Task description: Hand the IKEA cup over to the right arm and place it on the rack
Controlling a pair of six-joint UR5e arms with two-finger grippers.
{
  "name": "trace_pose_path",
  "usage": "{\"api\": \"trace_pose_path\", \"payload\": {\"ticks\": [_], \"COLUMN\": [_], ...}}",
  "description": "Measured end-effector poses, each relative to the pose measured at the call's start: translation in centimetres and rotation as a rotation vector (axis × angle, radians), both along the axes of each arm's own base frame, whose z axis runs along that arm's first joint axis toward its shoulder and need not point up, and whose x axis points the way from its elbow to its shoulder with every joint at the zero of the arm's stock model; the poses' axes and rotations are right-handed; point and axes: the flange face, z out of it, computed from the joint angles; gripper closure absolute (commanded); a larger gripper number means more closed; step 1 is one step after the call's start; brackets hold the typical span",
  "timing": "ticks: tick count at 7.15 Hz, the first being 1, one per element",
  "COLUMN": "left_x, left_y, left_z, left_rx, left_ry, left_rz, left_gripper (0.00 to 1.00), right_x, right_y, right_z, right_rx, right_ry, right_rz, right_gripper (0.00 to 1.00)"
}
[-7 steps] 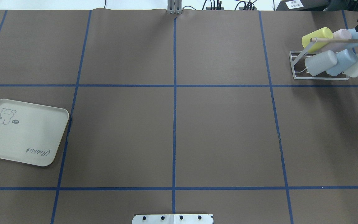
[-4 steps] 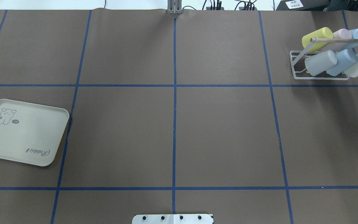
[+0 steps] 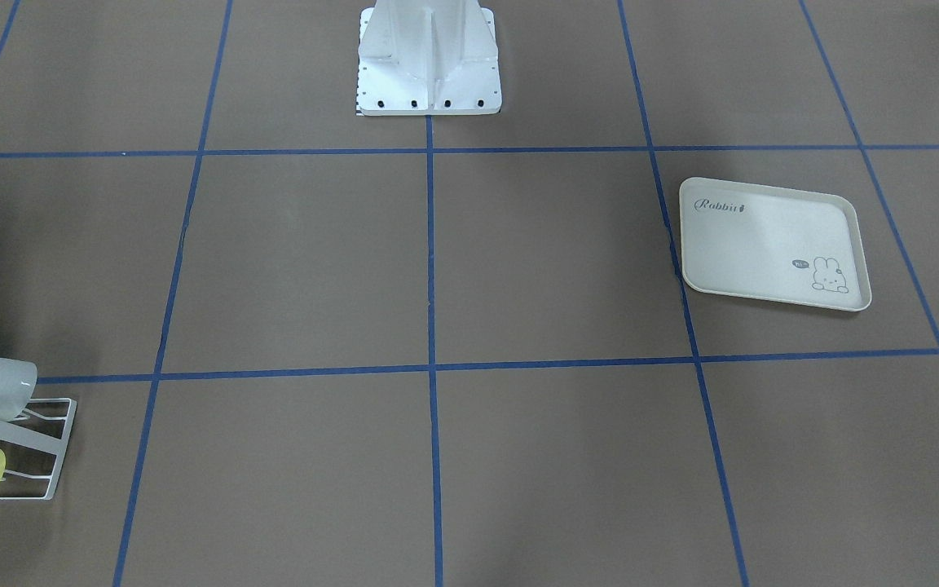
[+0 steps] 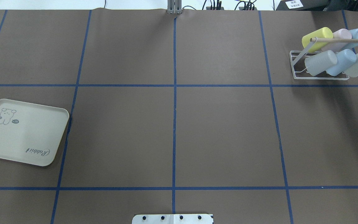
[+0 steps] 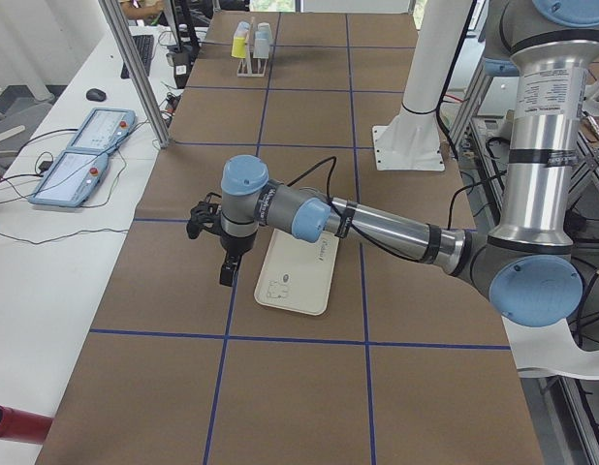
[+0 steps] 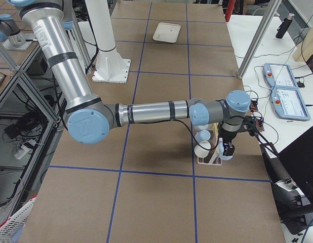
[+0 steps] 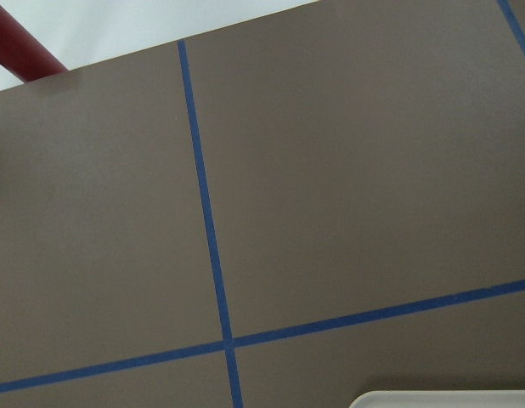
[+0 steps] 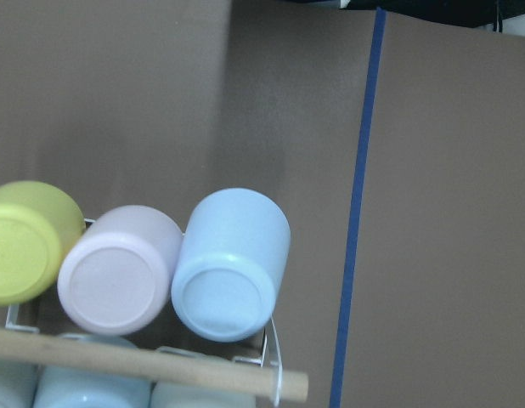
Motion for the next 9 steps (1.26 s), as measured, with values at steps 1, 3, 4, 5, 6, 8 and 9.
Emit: {"api": "trace_pose_path", "payload": {"ticks": [1,3,4,5,6,8,9], "left_x": [-0.1,-0.2,-0.2,-0.2,-0.2,0.0,0.1], "left_y": [0.6,1.7,2.3,2.4,2.5,2.4,2.1], "left_z": [1.4,3.4,4.2,4.4,4.4,4.0,3.4], "left_rx": [-0.029,-0.095,-0.115,-0.122,-0.124,-0.120,-0.111], "left_ry": [-0.007,-0.013,-0.014,-0.014,-0.012,0.009,0.020], "left_rz": [0.031,0.049,0.049,0.048,0.048,0.052,0.055], "left_gripper": [0.00,0.00,0.00,0.00,0.00,0.00,0.00], "right_x": [0.8,1.4,1.6,1.6,1.6,0.9,0.5], "right_y": [3.0,7.6,9.8,11.3,11.9,12.0,11.7], "right_z": [0.3,-0.5,-1.1,-1.2,-1.2,-1.3,-1.6], "right_rx": [-0.016,-0.041,-0.039,-0.039,-0.041,-0.042,-0.036], "right_ry": [-0.010,-0.016,-0.015,-0.013,-0.015,-0.020,-0.020], "right_rz": [0.009,0.018,0.024,0.028,0.027,0.017,0.010], "right_gripper": [0.00,0.00,0.00,0.00,0.00,0.00,0.00]}}
